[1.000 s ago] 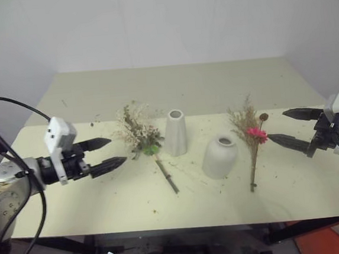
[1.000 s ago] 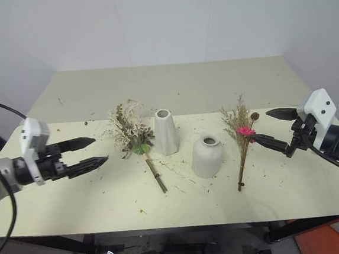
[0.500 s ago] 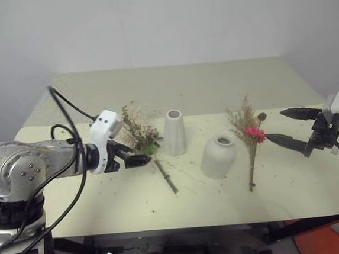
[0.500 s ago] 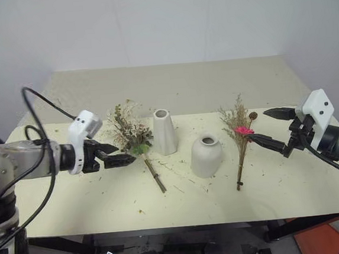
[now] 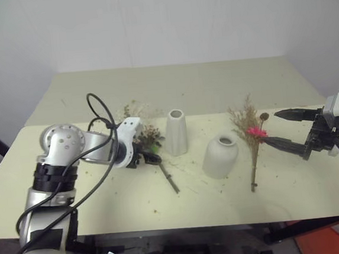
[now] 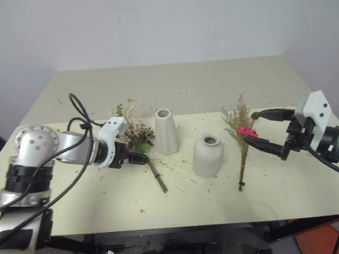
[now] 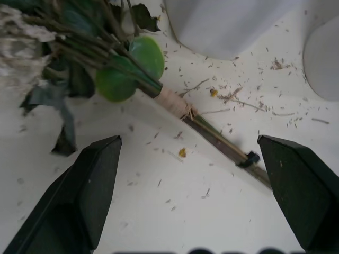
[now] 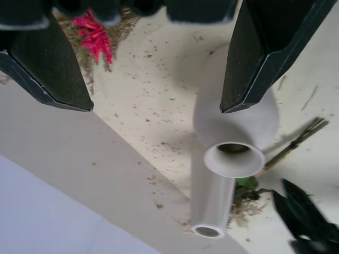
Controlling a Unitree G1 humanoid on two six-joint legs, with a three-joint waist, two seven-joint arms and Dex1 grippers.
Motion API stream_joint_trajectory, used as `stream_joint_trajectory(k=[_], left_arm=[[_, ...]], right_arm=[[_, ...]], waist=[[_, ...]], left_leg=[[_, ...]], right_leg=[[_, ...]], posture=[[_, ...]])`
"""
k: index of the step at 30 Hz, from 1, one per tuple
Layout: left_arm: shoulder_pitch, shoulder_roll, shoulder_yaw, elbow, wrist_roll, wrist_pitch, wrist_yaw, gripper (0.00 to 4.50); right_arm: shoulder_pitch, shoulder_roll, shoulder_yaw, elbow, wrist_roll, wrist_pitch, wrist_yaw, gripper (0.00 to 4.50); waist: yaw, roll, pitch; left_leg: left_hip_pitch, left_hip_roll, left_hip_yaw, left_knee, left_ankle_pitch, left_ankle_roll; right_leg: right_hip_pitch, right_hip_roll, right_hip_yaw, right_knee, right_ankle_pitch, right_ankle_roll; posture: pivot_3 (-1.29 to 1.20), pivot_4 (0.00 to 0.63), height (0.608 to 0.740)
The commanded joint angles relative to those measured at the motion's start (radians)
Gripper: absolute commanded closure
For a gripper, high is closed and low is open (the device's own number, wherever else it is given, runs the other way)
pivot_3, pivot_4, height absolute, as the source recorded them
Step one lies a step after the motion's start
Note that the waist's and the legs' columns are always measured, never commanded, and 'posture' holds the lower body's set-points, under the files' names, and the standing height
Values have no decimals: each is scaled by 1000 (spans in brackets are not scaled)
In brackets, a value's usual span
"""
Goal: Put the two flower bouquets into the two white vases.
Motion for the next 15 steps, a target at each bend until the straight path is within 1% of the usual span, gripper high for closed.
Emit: stream_joint_trajectory(k=[1,8,11,14,15], left_arm=[[-38,-34,-1,60,37,5,51,22],[-62,-140,22,165,146,5,97,22],[-66,-157,23,171,185,5,99,22],[-65,-157,13,170,225,5,82,643],[-62,-152,3,163,237,5,73,948]], right_arm=[[-38,-39,-34,-3,33,-12,49,0],[-101,-42,-10,36,26,-20,88,0],[-112,-37,-5,40,25,-22,92,0],[-113,-33,-7,40,29,-21,96,0],[-112,-32,-8,40,30,-20,97,0]], waist=[[-4,0,0],[-1,0,0],[0,0,0],[-1,0,0],[-1,0,0]], left_leg=[[0,0,0,0,0,0],[1,-1,1,0,1,-1],[1,-1,2,0,1,-2],[1,-1,2,0,1,-2],[1,-1,2,0,1,-3]], right_leg=[[0,0,1,0,0,0],[0,0,1,0,1,1],[0,0,2,0,1,1],[0,-1,2,0,1,2],[0,0,2,0,1,2]], posture=[[0,150,740],[0,150,740],[0,150,740],[0,150,740],[0,150,740]])
